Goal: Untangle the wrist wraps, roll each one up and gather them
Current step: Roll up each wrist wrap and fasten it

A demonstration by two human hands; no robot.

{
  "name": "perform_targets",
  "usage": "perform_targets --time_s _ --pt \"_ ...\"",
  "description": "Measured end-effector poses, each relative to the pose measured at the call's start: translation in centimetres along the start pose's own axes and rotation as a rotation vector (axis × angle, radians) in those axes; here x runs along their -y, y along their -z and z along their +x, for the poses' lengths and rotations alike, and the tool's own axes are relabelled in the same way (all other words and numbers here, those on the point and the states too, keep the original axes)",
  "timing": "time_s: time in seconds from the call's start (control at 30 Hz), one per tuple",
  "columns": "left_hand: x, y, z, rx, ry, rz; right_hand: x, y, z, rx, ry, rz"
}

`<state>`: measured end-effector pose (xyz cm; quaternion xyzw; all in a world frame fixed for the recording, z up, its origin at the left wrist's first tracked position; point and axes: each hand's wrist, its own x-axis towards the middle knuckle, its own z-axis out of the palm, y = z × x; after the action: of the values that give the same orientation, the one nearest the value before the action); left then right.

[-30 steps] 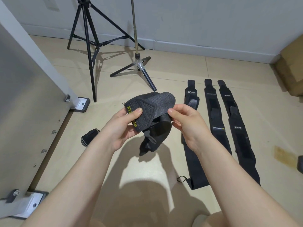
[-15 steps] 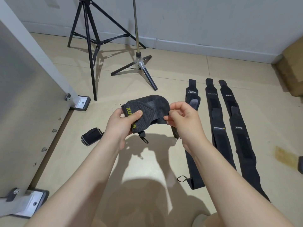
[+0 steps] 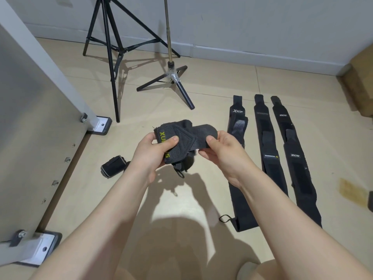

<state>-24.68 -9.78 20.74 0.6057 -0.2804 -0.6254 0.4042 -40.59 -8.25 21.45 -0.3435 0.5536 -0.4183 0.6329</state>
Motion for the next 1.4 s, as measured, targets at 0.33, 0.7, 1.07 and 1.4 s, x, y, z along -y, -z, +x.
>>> perform_targets --time_s 0.33,0.7,1.07,1.4 --pt "-1.4 1.8 0.4 0.085 -0.207 0.353 0.4 3.6 -0.1 -0.157 0.078 -0.476" --pt "-2.9 1.5 -1.4 0.33 -0.239 0.523 1.0 0.0 -1.1 0.192 0.391 -0.675" --pt "-1.5 0.1 -1.6 0.217 -0.16 0.046 0.9 0.6 -0.5 -0.057 0.111 -0.117" --pt "-1.3 -0.8 -1.5 0.11 -0.149 -0.066 1.3 1.0 -0.9 0.05 0.36 -0.366"
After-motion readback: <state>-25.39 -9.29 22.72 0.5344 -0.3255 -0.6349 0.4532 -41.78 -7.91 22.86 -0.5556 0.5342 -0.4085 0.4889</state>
